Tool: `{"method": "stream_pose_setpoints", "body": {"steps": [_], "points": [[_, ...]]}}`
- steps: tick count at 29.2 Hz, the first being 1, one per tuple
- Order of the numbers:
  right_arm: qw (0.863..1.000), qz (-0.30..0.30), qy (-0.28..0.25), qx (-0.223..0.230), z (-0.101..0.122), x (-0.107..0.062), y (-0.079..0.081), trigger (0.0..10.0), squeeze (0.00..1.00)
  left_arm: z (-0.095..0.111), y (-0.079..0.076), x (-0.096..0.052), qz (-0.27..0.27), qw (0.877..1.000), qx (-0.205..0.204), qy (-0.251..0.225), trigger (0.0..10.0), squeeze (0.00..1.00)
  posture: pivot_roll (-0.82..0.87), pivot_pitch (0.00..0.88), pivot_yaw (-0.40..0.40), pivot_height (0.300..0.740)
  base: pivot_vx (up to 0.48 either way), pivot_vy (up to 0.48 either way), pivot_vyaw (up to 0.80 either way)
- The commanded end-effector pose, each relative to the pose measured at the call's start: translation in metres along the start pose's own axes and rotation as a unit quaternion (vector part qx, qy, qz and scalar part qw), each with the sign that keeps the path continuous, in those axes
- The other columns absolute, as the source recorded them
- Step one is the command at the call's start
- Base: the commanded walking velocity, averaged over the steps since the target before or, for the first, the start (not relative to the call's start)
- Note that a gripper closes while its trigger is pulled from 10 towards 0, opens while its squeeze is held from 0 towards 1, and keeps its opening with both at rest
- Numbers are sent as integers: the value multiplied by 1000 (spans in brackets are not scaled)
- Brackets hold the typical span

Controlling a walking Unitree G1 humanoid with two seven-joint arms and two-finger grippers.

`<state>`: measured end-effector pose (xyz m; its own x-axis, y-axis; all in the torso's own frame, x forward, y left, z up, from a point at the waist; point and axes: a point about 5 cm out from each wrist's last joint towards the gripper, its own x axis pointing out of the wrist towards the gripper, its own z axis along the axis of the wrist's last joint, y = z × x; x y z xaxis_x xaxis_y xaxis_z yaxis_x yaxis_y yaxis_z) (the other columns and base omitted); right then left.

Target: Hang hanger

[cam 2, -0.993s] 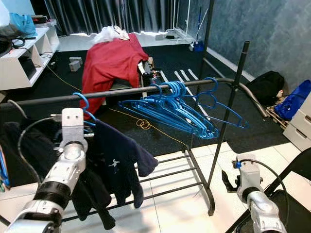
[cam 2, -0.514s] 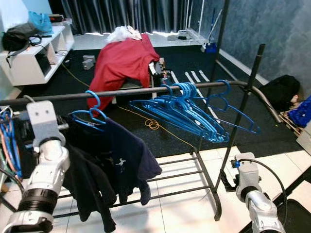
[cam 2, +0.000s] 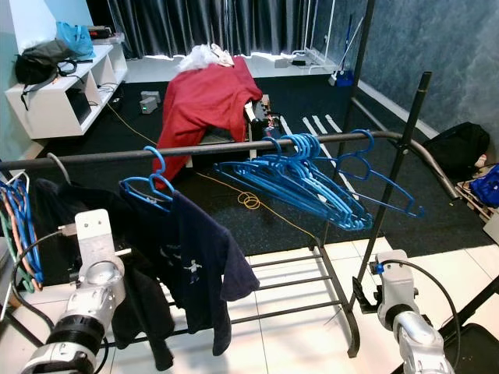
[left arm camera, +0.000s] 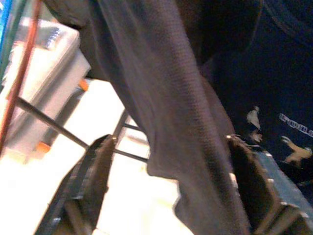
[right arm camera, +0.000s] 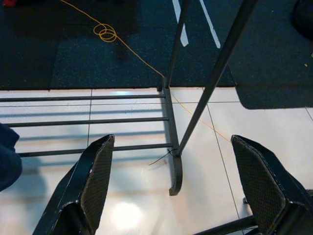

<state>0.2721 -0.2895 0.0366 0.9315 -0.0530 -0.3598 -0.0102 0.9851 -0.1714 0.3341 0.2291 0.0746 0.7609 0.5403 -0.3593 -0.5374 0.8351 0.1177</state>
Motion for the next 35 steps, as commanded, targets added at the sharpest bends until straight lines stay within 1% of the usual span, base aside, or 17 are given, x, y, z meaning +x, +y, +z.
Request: {"method": "stream_pose_setpoints", "body": {"steps": [1, 6, 9, 11, 14, 19, 20, 21, 22, 25, 26, 27, 28, 29, 33, 34, 35], "points": [[1000, -2, -3, -2, -1, -1, 1, 10000, 0, 3, 1, 3, -2, 1000, -6, 2, 0, 0, -68, 18, 2, 740, 0, 0, 0], [1000, -1, -5, -2, 0, -1, 1, 10000, 0, 17, 9, 7, 11, 999, -14, -30, 0, 0, -67, 18, 1, 740, 0, 0, 0], [1000, 3, -4, -4, 0, 0, 4, 10000, 0, 32, 21, 10, 31, 997, -5, -70, 0, 0, -61, 17, -3, 740, 0, 0, 0], [1000, 3, -4, -4, 0, 0, 4, 10000, 0, 34, 23, 11, 35, 997, -2, -74, 0, 0, -61, 17, -3, 740, 0, 0, 0], [1000, 3, -4, -4, 0, 0, 5, 10000, 0, 41, 32, 12, 44, 995, 3, -93, 0, 0, -57, 17, -4, 740, 0, 0, 0], [1000, 0, -5, -6, 1, 1, 3, 10000, 0, 40, 41, 12, 41, 993, 5, -107, 0, 0, -57, 17, -4, 740, 0, 0, 0], [1000, -2, -6, -6, 2, 1, 2, 10000, 0, 42, 45, 10, 26, 992, -9, -127, 0, 0, -55, 17, -7, 740, 0, 0, 0], [1000, -2, -6, -6, 2, 1, 2, 10000, 0, 42, 45, 10, 26, 992, -9, -127, 0, 0, -55, 17, -7, 740, 0, 0, 0], [1000, -3, -6, -8, 2, 1, 2, 10000, 0, 48, 52, 7, 8, 987, -21, -160, 0, 0, -56, 16, -7, 740, 0, 0, 0], [1000, -3, -6, -8, 2, 1, 1, 10000, 0, 51, 55, 5, 3, 984, -20, -175, 0, 0, -56, 16, -7, 740, 0, 0, 0], [1000, -3, -6, -8, 2, 1, 1, 10000, 0, 54, 62, 4, -8, 981, -34, -190, 0, 0, -52, 16, -8, 740, 0, 0, 0], [1000, -3, -6, -8, 2, 1, 1, 10000, 0, 54, 62, 4, -8, 981, -34, -190, 0, 0, -52, 16, -8, 740, 0, 0, 0], [1000, -1, -4, -10, 2, 1, 1, 10000, 0, 59, 83, -2, -30, 971, -55, -232, 0, 0, -38, 17, -14, 740, 0, 0, 0], [1000, 0, -3, -11, 2, 1, 1, 10000, 0, 60, 92, -6, -43, 966, -53, -249, 0, 0, -38, 17, -14, 740, 0, 0, 0], [1000, 0, -2, -12, 2, 1, 1, 10000, 0, 58, 95, -8, -58, 964, -65, -250, 0, 0, -33, 17, -17, 740, 0, 0, 0], [1000, 2, -1, -13, 3, 2, 1, 10000, 0, 51, 99, -14, -90, 962, -64, -251, 706, 0, -24, 15, -22, 740, 0, 0, 0], [1000, 2, -1, -13, 3, 2, 1, 10000, 0, 51, 99, -14, -90, 962, -64, -251, 706, 0, -24, 15, -22, 740, 0, 0, 0]]}}
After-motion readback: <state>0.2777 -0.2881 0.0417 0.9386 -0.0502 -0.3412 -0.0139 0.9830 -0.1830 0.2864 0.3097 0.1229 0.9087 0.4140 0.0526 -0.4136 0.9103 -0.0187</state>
